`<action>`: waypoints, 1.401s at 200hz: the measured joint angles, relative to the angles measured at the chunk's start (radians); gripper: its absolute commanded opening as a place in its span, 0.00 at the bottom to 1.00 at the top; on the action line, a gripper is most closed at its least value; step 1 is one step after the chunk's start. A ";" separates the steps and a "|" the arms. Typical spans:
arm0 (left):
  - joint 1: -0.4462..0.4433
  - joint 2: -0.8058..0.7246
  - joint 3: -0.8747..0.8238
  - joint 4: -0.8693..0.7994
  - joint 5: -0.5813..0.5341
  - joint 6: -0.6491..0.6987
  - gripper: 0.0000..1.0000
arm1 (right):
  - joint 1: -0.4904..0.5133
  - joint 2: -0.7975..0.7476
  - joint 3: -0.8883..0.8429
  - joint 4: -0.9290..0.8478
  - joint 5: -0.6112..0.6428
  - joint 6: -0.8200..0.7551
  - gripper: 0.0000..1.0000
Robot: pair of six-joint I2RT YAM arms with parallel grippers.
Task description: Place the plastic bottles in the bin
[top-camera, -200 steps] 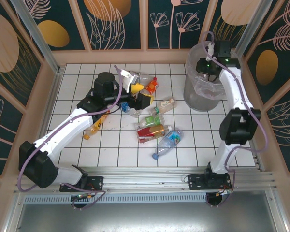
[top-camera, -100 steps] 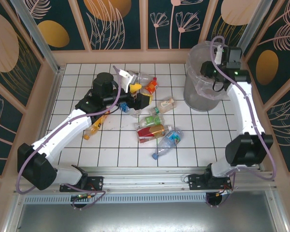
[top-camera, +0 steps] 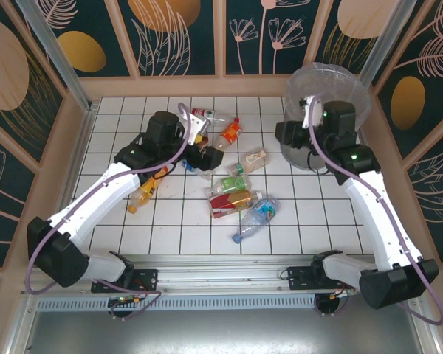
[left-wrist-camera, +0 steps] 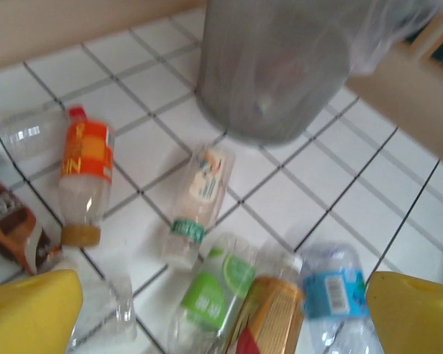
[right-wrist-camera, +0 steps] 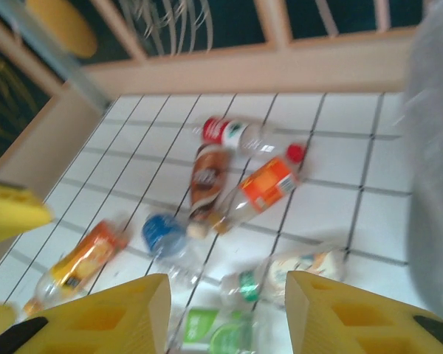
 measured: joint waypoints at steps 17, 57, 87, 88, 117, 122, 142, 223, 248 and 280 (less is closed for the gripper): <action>0.000 0.018 -0.039 -0.035 -0.003 0.045 0.99 | 0.032 -0.032 -0.073 0.006 -0.024 0.002 0.50; -0.025 0.116 -0.078 -0.093 -0.010 0.114 0.95 | 0.045 -0.102 -0.178 -0.005 -0.031 0.003 0.51; -0.086 0.199 -0.079 -0.103 -0.036 0.142 0.93 | 0.045 -0.146 -0.185 -0.026 -0.005 0.003 0.53; -0.089 0.203 -0.079 -0.104 -0.040 0.144 0.93 | 0.045 -0.148 -0.185 -0.026 -0.004 0.003 0.53; -0.151 0.280 -0.077 -0.113 -0.097 0.159 0.88 | 0.045 -0.174 -0.185 -0.033 0.011 0.003 0.53; -0.159 0.292 -0.076 -0.116 -0.105 0.160 0.88 | 0.045 -0.174 -0.185 -0.033 0.011 0.003 0.53; -0.198 0.335 -0.068 -0.135 -0.143 0.165 0.87 | 0.045 -0.173 -0.185 -0.038 0.017 0.003 0.53; -0.294 0.405 -0.026 -0.183 -0.240 0.167 0.80 | 0.045 -0.173 -0.185 -0.041 0.035 0.003 0.53; -0.313 0.416 -0.023 -0.204 -0.264 0.160 0.84 | 0.045 -0.173 -0.185 -0.046 0.038 0.003 0.53; -0.317 0.426 -0.023 -0.220 -0.293 0.143 0.87 | 0.045 -0.173 -0.185 -0.050 0.038 0.003 0.53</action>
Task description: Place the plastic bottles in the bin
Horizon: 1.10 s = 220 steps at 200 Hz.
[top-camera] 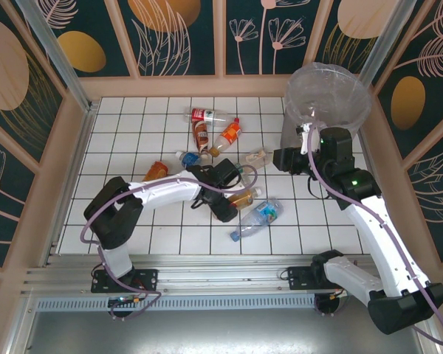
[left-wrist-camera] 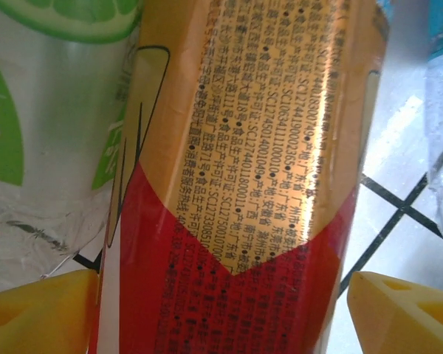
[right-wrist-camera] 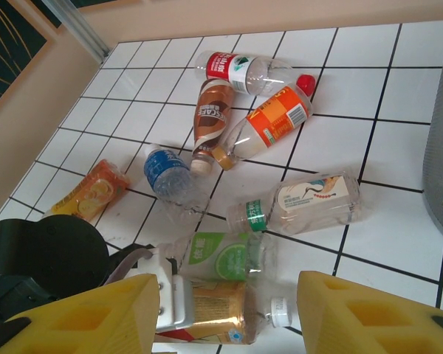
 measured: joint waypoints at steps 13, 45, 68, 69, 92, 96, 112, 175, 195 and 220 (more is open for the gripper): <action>0.000 0.006 0.000 0.000 -0.009 -0.007 0.88 | 0.000 0.000 0.000 0.000 0.000 0.000 0.53; 0.000 0.024 0.000 0.000 -0.011 -0.025 0.85 | 0.000 -0.001 0.000 0.000 0.000 0.001 0.53; 0.000 0.027 0.000 0.002 -0.011 -0.045 0.74 | 0.000 -0.004 -0.009 0.005 0.001 0.008 0.53; 0.000 0.027 0.000 0.002 -0.010 -0.047 0.74 | 0.000 -0.004 -0.010 0.005 0.001 0.009 0.53; 0.000 0.022 0.000 0.011 -0.004 -0.062 0.65 | 0.000 -0.011 -0.038 0.029 0.009 0.039 0.53; 0.000 0.018 -0.002 0.014 -0.004 -0.070 0.64 | 0.000 -0.013 -0.045 0.036 0.012 0.045 0.53; 0.000 -0.017 -0.014 0.031 -0.002 -0.088 0.65 | 0.000 -0.018 -0.077 0.068 0.019 0.076 0.54; 0.011 -0.160 -0.020 0.143 0.049 -0.219 0.66 | 0.000 -0.026 -0.193 0.240 0.023 0.246 0.62; 0.011 -0.178 -0.040 0.211 0.089 -0.274 0.66 | 0.000 -0.023 -0.230 0.306 0.026 0.317 0.70; 0.013 -0.213 -0.072 0.287 0.150 -0.343 0.66 | 0.001 0.011 -0.245 0.362 0.020 0.374 0.76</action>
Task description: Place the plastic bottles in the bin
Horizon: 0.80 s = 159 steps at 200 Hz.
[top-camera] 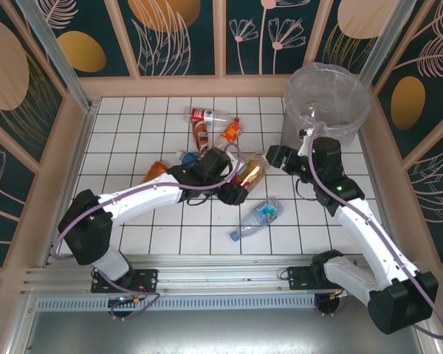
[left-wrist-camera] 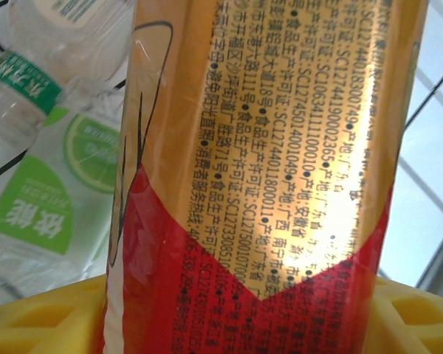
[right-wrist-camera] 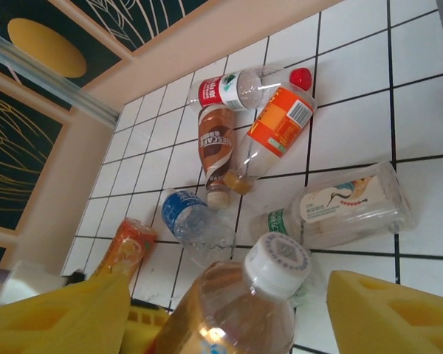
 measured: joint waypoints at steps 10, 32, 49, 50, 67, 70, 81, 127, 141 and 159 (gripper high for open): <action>0.003 -0.008 -0.003 0.028 0.025 -0.027 0.66 | 0.000 0.013 0.000 0.017 -0.002 0.017 0.77; 0.011 -0.016 -0.014 0.098 0.078 -0.089 0.66 | 0.001 0.031 0.000 0.047 -0.018 0.032 0.77; 0.016 -0.018 -0.022 0.136 0.109 -0.130 0.66 | 0.003 0.045 -0.001 0.070 -0.048 0.045 0.77; 0.016 -0.018 -0.022 0.138 0.110 -0.132 0.66 | 0.003 0.046 -0.002 0.072 -0.050 0.045 0.77; 0.016 -0.018 -0.022 0.167 0.130 -0.169 0.66 | 0.010 0.056 -0.013 0.105 -0.079 0.050 0.77; 0.016 -0.018 -0.022 0.172 0.135 -0.174 0.66 | 0.012 0.059 -0.016 0.109 -0.084 0.050 0.78; 0.016 -0.018 -0.022 0.192 0.141 -0.192 0.66 | 0.019 0.068 -0.022 0.120 -0.103 0.052 0.78; 0.016 -0.046 -0.064 0.259 0.147 -0.257 0.66 | 0.039 0.094 -0.029 0.155 -0.105 0.053 0.81; 0.016 -0.051 -0.068 0.288 0.154 -0.269 0.66 | 0.043 0.095 -0.029 0.158 -0.117 0.060 0.86; 0.016 -0.058 -0.069 0.326 0.159 -0.278 0.66 | 0.050 0.106 -0.030 0.167 -0.133 0.073 0.88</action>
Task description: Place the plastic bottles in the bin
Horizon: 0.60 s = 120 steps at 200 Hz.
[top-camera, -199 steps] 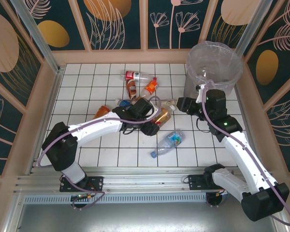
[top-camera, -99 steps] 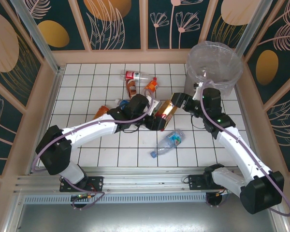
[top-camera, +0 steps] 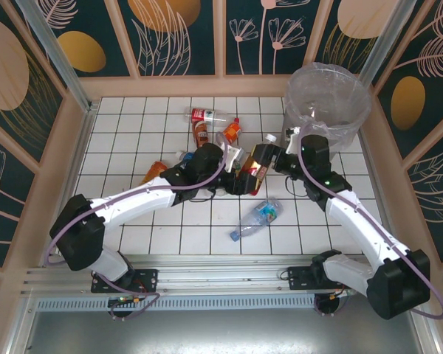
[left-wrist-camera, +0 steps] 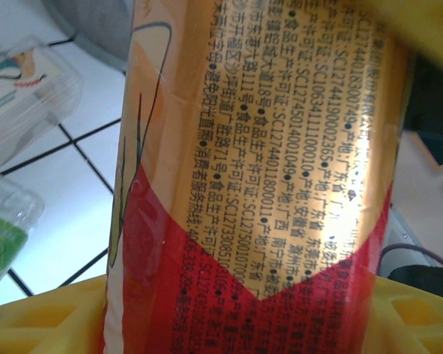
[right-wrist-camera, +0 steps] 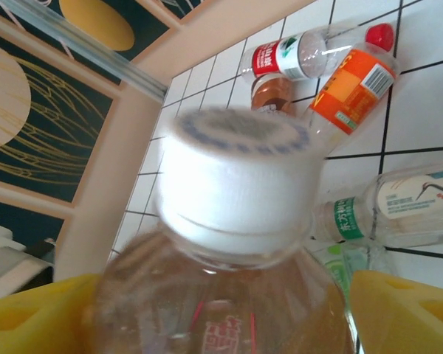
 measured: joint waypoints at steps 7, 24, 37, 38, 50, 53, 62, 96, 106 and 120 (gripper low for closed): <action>0.000 0.000 0.000 0.008 0.001 -0.003 0.66 | 0.002 0.005 0.000 0.005 -0.005 0.001 0.89; 0.000 0.000 -0.002 0.026 0.001 -0.010 0.66 | 0.006 0.011 0.000 0.012 -0.015 0.002 0.88; 0.000 0.000 -0.002 0.034 0.001 -0.014 0.66 | 0.009 0.014 0.000 0.015 -0.020 0.005 0.81; 0.000 0.000 -0.002 0.034 0.001 -0.015 0.66 | 0.009 0.014 0.000 0.015 -0.020 0.005 0.80; 0.000 0.000 -0.003 0.036 0.001 -0.019 0.67 | 0.011 0.014 0.000 0.021 -0.022 0.007 0.75; 0.000 0.000 -0.003 0.037 0.002 -0.019 0.68 | 0.011 0.014 0.000 0.024 -0.023 0.002 0.74; 0.000 0.001 -0.004 0.038 0.002 -0.021 0.69 | 0.013 0.014 0.000 0.029 -0.023 0.010 0.71; 0.000 0.001 -0.005 0.046 -0.001 -0.023 0.79 | 0.013 0.014 0.000 0.035 -0.022 0.017 0.63; 0.000 0.001 -0.010 0.055 -0.001 -0.019 0.83 | 0.013 0.014 0.000 0.034 -0.022 0.017 0.62; 0.000 0.001 -0.013 0.068 -0.003 -0.015 0.92 | 0.013 0.014 0.001 0.030 -0.021 0.017 0.61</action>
